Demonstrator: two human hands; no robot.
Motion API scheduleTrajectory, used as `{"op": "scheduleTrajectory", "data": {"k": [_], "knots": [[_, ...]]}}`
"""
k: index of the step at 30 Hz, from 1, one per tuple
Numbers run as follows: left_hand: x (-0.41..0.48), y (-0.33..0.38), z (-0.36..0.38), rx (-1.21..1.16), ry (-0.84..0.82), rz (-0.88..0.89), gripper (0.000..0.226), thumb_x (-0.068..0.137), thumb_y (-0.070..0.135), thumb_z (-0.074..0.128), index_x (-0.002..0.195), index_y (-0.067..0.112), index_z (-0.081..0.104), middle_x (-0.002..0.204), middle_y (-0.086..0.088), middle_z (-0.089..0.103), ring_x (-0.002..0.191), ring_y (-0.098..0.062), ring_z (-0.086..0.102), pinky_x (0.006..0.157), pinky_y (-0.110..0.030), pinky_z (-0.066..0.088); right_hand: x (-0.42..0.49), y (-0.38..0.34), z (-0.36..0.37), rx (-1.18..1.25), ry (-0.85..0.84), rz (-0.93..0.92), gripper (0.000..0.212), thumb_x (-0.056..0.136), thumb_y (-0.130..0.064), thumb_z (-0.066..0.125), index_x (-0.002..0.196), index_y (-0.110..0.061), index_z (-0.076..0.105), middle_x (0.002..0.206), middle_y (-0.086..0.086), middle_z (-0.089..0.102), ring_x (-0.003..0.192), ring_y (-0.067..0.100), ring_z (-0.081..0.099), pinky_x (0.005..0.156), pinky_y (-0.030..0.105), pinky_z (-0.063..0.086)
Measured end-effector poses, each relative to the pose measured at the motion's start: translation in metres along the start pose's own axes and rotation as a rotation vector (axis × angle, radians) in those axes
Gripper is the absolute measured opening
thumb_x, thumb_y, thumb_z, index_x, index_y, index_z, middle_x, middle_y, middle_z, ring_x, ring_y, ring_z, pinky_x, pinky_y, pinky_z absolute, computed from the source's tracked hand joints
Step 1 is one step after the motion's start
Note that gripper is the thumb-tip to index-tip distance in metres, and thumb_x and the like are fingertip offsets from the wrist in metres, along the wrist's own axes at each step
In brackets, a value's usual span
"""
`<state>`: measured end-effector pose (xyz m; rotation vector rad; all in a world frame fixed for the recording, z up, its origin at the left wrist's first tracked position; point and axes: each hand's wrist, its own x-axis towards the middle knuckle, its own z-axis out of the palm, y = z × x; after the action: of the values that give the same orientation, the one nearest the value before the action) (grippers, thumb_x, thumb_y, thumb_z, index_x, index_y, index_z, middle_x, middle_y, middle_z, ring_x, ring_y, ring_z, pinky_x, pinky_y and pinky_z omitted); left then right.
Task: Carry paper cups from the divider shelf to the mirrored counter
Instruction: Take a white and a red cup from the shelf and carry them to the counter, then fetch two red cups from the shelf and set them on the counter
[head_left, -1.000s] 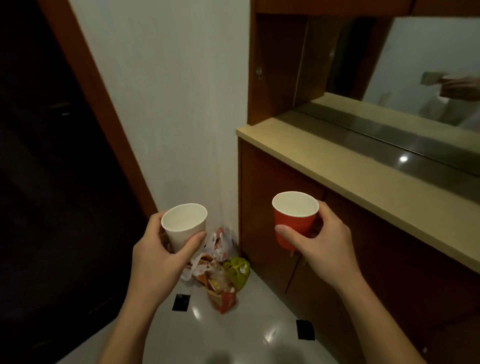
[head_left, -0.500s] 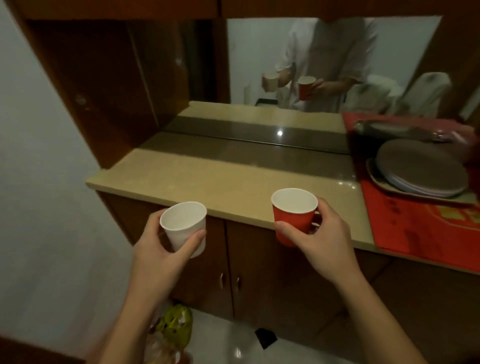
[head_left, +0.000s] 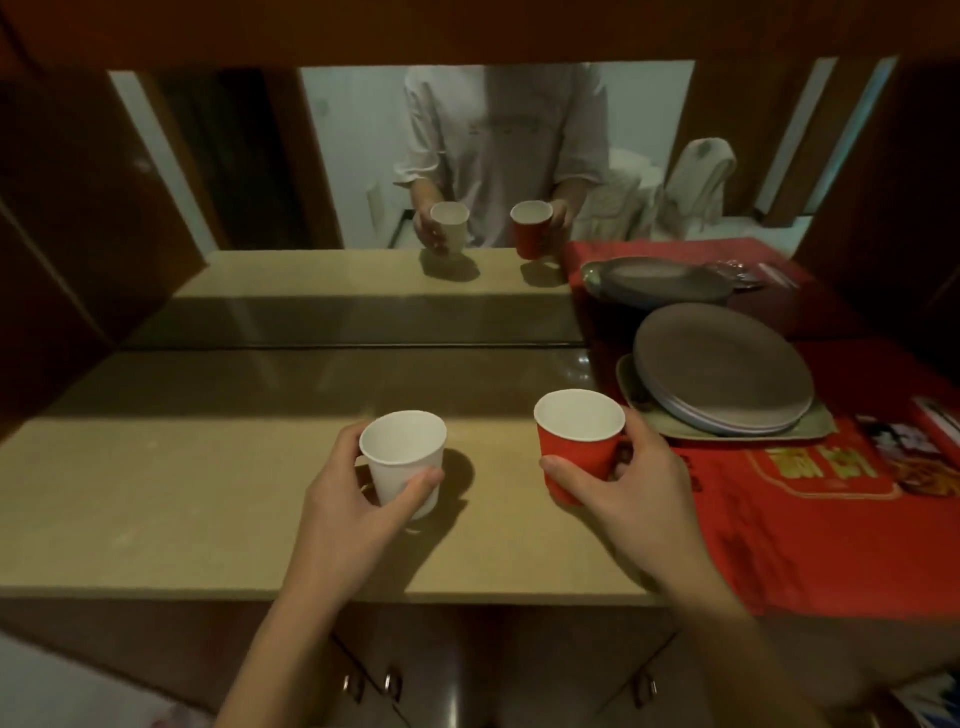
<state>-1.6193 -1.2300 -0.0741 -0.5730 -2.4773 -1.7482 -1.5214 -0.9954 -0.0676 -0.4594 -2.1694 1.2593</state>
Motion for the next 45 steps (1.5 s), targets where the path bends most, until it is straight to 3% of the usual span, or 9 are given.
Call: {"op": "scheduleTrajectory", "data": {"k": [4,14,16,19,24,30,35,40,45], "knots": [[0.027,-0.002,0.018,0.0,-0.059,-0.002,0.06,0.059,0.06,0.076,0.111,0.042,0.053,0.104,0.027,0.063,0.094,0.006,0.061,0.067,-0.01,0.047,0.019,0.008,0.002,-0.038,0.019,0.028,0.065,0.056,-0.06,0.079,0.113,-0.047,0.05,0.113,-0.017,0.06,0.103,0.004,0.058,0.087,0.037,0.053],[0.073,-0.005,0.044,0.055,-0.116,-0.004,0.06,0.057,0.052,0.083,0.108,0.043,0.052,0.101,0.024,0.063,0.092,0.012,0.058,0.069,-0.01,0.046,0.052,0.016,0.017,-0.044,-0.015,0.124,0.064,0.055,-0.053,0.082,0.11,-0.039,0.053,0.108,-0.013,0.064,0.099,0.004,0.061,0.087,0.036,0.053],[0.078,-0.008,0.045,0.073,-0.126,-0.013,0.062,0.057,0.052,0.083,0.109,0.043,0.052,0.104,0.022,0.063,0.095,0.006,0.06,0.075,-0.018,0.049,0.055,0.017,0.021,-0.057,-0.012,0.125,0.062,0.055,-0.047,0.084,0.108,-0.039,0.052,0.105,-0.012,0.065,0.097,0.004,0.061,0.086,0.032,0.052],[0.083,-0.016,0.047,0.107,-0.143,-0.003,0.071,0.057,0.05,0.084,0.118,0.028,0.056,0.11,0.01,0.066,0.101,-0.006,0.062,0.085,-0.031,0.053,0.057,0.019,0.025,-0.082,-0.005,0.136,0.062,0.056,-0.042,0.086,0.106,-0.039,0.05,0.103,-0.013,0.063,0.095,0.002,0.06,0.082,0.025,0.047],[0.084,-0.019,0.049,0.137,-0.142,-0.006,0.061,0.053,0.05,0.08,0.107,0.033,0.058,0.099,0.017,0.067,0.091,0.002,0.062,0.076,-0.022,0.052,0.058,0.021,0.026,-0.097,-0.003,0.146,0.061,0.056,-0.041,0.086,0.104,-0.039,0.049,0.1,-0.014,0.061,0.09,0.0,0.058,0.076,0.019,0.042],[0.086,-0.018,0.049,0.21,-0.155,-0.013,0.055,0.057,0.042,0.085,0.104,0.032,0.058,0.094,0.018,0.064,0.086,0.006,0.059,0.069,-0.013,0.046,0.058,0.022,0.029,-0.131,0.011,0.146,0.065,0.053,-0.04,0.088,0.105,-0.037,0.049,0.103,-0.01,0.063,0.095,0.007,0.061,0.08,0.025,0.046],[0.088,-0.016,0.05,0.262,-0.148,-0.016,0.062,0.056,0.044,0.084,0.109,0.019,0.064,0.102,0.005,0.07,0.091,-0.011,0.064,0.074,-0.026,0.049,0.056,0.021,0.026,-0.131,-0.047,0.192,0.074,0.048,-0.042,0.088,0.111,-0.037,0.048,0.113,-0.004,0.065,0.102,0.012,0.062,0.09,0.037,0.051],[0.077,-0.019,0.035,0.424,-0.191,0.004,0.057,0.06,0.049,0.081,0.103,0.022,0.057,0.089,0.006,0.06,0.078,-0.011,0.057,0.056,-0.019,0.037,0.04,0.018,0.008,-0.237,-0.036,0.131,0.079,0.061,-0.042,0.082,0.13,-0.02,0.051,0.119,-0.002,0.062,0.104,0.008,0.058,0.091,0.034,0.051],[0.055,-0.024,0.005,0.761,-0.175,0.165,0.063,0.077,0.061,0.059,0.128,0.024,0.052,0.12,0.001,0.059,0.112,-0.022,0.053,0.09,-0.038,0.047,0.021,0.012,-0.019,-0.64,-0.059,-0.069,0.061,0.077,-0.051,0.063,0.131,-0.027,0.049,0.121,-0.007,0.052,0.108,0.013,0.052,0.081,0.031,0.047]]}}
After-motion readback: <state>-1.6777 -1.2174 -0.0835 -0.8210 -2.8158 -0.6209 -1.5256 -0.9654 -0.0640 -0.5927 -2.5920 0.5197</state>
